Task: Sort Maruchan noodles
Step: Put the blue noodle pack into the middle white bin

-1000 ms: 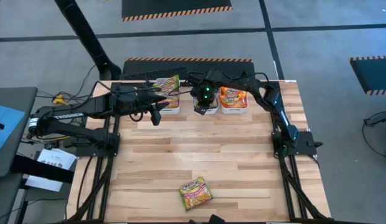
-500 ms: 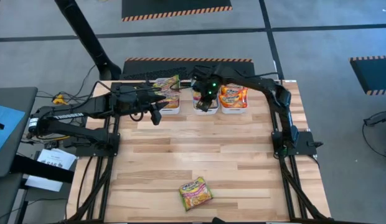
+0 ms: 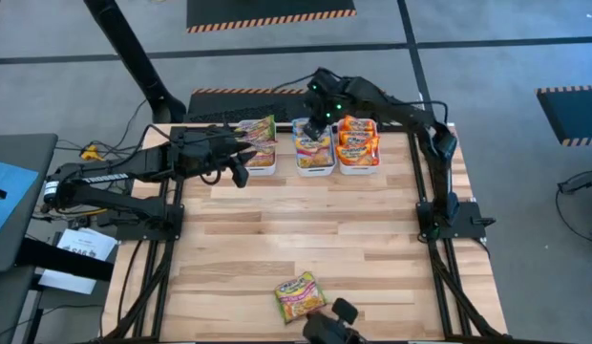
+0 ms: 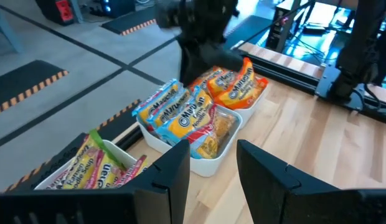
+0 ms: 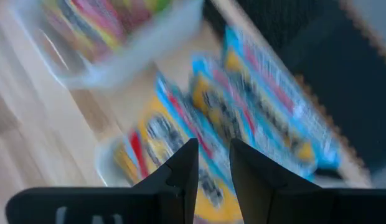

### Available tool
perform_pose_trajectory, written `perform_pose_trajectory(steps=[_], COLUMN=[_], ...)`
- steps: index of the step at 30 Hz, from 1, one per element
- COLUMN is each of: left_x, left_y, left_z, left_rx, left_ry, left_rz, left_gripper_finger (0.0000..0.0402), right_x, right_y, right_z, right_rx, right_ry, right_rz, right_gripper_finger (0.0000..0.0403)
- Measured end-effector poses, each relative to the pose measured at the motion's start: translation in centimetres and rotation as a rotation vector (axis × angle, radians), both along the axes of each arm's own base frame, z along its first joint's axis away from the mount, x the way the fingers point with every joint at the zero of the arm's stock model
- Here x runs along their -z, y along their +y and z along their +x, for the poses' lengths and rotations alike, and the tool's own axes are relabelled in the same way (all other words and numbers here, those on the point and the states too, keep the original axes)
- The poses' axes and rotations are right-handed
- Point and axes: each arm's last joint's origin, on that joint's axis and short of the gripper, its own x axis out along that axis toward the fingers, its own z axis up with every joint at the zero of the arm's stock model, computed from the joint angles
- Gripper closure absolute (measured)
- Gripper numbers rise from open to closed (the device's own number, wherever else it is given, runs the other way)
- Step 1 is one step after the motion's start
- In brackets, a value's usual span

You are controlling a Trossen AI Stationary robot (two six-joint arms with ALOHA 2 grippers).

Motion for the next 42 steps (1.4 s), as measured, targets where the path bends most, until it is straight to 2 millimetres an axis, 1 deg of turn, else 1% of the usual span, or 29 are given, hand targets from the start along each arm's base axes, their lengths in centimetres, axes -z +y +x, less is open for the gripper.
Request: perform_pose_trajectory(steps=[2, 5, 8, 12, 14, 16, 19, 21, 24, 32, 37, 39, 42], left_x=[0.0, 0.0, 0.0, 0.0, 0.0, 0.0, 0.0, 0.0, 0.0, 0.0, 0.0, 0.0, 0.0], left_y=[0.0, 0.1, 0.1, 0.1, 0.1, 0.1, 0.1, 0.1, 0.1, 0.1, 0.1, 0.1, 0.1], left_z=[0.0, 0.0, -0.1, -0.1, -0.1, -0.1, -0.1, -0.1, -0.1, -0.1, -0.1, -0.1, -0.1], left_rx=[-0.007, -0.02, -0.043, -0.057, -0.059, -0.059, -0.06, -0.061, -0.061, -0.061, -0.061, -0.061, -0.06], left_ry=[-0.004, -0.006, -0.009, -0.013, -0.013, -0.013, -0.015, -0.017, -0.017, -0.017, -0.016, -0.016, -0.016], left_rz=[-0.005, -0.003, -0.002, -0.002, -0.002, -0.002, -0.005, -0.008, -0.008, -0.008, -0.008, -0.008, -0.008], left_gripper_finger=[0.0285, 0.0285, 0.0285, 0.0285, 0.0285, 0.0285, 0.0285, 0.0285, 0.0285, 0.0285, 0.0285, 0.0285, 0.0285], right_x=[1.4, 2.7, 3.1, 3.4, 3.8, 4.2, 5.5, 5.8, 5.9, 5.8, 5.8, 5.4, 3.7], right_y=[-0.6, -1.0, -1.2, -1.3, -1.3, -1.2, -1.0, -0.7, -0.2, 1.6, 2.1, 2.0, 1.8], right_z=[0.3, 0.5, 0.8, 1.2, 1.0, 1.5, 1.6, 1.8, 1.8, 2.7, 3.0, 2.8, 2.4], right_rx=[-0.007, -0.008, -0.011, -0.011, -0.012, -0.021, -0.033, -0.05, -0.063, -0.078, -0.091, -0.086, -0.075], right_ry=[0.037, 0.071, 0.072, 0.095, 0.115, 0.113, 0.169, 0.188, 0.214, 0.228, 0.249, 0.254, 0.234], right_rz=[0.016, 0.036, 0.029, -0.027, -0.013, -0.015, 0.027, 0.035, 0.05, 0.061, 0.028, 0.024, 0.009], right_gripper_finger=[0.0287, 0.0287, 0.0287, 0.0287, 0.0287, 0.0287, 0.0287, 0.0287, 0.0287, 0.0287, 0.0287, 0.0287, 0.0287])
